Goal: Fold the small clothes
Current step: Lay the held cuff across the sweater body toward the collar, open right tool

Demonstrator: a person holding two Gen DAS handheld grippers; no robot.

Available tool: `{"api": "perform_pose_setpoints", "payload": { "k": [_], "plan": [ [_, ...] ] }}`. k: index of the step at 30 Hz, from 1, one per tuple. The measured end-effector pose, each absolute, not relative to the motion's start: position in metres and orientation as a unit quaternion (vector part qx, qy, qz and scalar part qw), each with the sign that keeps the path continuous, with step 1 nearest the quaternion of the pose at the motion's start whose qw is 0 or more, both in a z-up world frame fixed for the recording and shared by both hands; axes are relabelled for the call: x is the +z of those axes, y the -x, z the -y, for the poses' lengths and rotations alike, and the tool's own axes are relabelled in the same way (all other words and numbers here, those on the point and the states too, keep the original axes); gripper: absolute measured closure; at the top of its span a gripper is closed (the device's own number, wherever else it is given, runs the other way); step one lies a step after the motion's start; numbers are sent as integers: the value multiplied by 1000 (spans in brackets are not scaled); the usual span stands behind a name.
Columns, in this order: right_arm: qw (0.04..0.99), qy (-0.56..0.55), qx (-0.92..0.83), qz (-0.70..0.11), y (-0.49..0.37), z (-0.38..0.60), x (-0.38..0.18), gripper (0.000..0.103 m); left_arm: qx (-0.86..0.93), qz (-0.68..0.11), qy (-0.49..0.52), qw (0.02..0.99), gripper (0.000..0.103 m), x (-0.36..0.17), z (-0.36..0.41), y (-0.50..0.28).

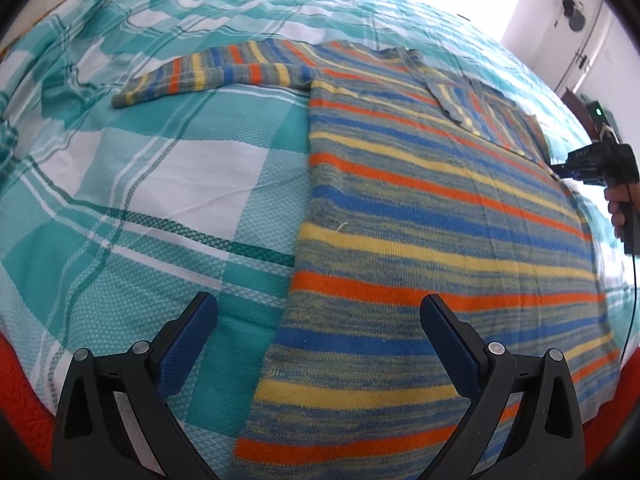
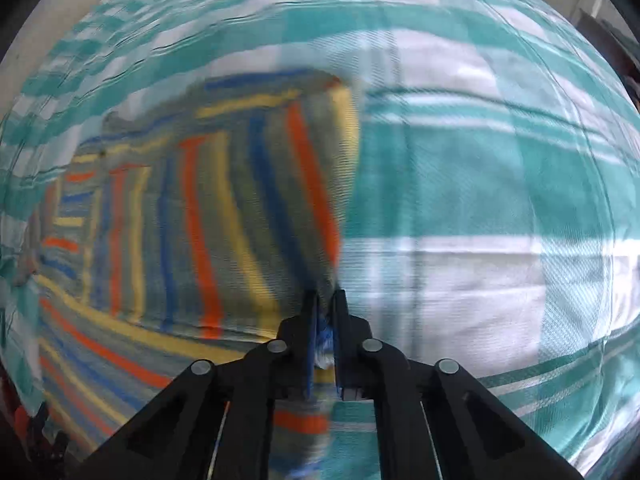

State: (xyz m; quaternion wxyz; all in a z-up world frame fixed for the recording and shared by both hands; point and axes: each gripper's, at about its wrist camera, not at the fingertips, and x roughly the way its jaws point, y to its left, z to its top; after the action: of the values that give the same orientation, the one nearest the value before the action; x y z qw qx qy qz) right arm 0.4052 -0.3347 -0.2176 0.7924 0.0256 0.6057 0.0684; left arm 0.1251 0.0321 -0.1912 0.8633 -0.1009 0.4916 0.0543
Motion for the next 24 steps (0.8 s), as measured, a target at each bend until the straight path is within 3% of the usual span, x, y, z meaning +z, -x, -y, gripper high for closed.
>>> {"api": "perform_pose_setpoints", "payload": {
  "k": [3, 5, 10, 14, 16, 20, 24],
  "plan": [
    [799, -35, 36, -599, -410, 357, -215, 97, 51, -492, 103, 863, 2, -192, -33, -126],
    [809, -28, 26, -586, -415, 363, -201, 92, 50, -491, 101, 864, 2, -193, -33, -128],
    [829, -41, 129, -543, -443, 337, -162, 89, 52, -495, 88, 863, 1, -198, -27, -131],
    [799, -17, 118, -590, -473, 315, -201, 78, 53, -500, 59, 862, 1, -203, -21, -131],
    [799, 5, 48, -599, -480, 332, -223, 81, 53, -502, 46, 862, 1, -204, -18, -131],
    [820, -27, 18, -572, -470, 354, -206, 78, 51, -503, 50, 861, 1, -205, -19, -133],
    [826, 2, 132, -548, -415, 339, -171, 76, 52, -502, 53, 861, 1, -205, -19, -133]
  ]
}}
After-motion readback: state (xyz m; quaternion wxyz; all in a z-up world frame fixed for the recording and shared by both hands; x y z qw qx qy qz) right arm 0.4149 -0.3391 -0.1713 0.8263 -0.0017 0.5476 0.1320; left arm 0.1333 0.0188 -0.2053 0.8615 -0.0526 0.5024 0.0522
